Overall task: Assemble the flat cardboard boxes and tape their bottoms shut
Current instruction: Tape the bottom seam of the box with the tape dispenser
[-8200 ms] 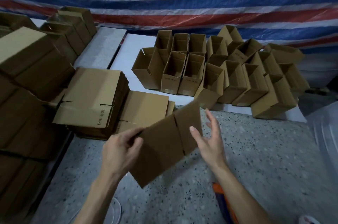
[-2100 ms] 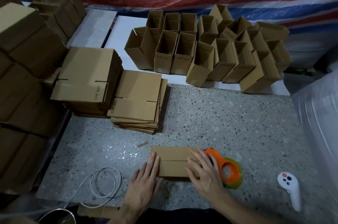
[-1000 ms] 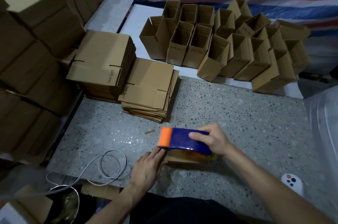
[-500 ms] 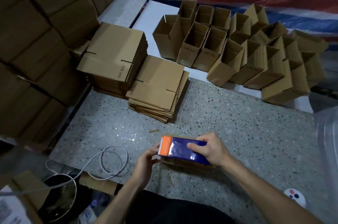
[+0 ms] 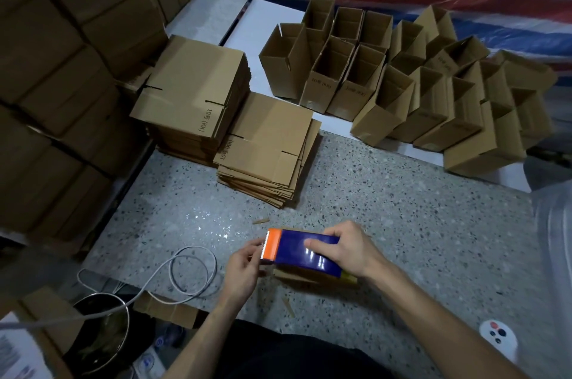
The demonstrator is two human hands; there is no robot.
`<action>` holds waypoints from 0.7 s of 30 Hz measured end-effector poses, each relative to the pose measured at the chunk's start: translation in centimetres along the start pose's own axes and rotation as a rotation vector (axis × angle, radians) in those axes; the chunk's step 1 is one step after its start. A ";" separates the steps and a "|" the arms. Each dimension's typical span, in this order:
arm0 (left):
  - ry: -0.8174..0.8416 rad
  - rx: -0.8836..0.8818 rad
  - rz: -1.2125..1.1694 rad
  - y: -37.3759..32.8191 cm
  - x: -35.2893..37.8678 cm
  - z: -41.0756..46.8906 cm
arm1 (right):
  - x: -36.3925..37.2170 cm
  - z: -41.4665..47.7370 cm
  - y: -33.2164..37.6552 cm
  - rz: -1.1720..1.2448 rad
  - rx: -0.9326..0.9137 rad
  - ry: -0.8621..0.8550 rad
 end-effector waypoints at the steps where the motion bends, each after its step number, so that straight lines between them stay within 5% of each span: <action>1: -0.020 -0.019 0.003 0.5 -0.4 -0.1 | -0.2 -0.1 0.2 -0.042 -0.006 0.006; 15: 0.012 -0.101 0.006 3.5 1.8 1.0 | -4.4 -1.3 -3.3 -0.127 0.115 -0.057; 21: 0.347 -0.058 0.359 5.1 2.7 1.4 | -2.7 -0.9 -2.6 -0.402 0.116 -0.167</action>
Point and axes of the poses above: each hand's wrist, its own z-axis towards the middle knuckle, its own x-axis out of the palm, y = z × x, the point moved 2 cm from there along z, towards the middle knuckle, and after that the axes turned 15 degrees about x, right-handed, at the moved point
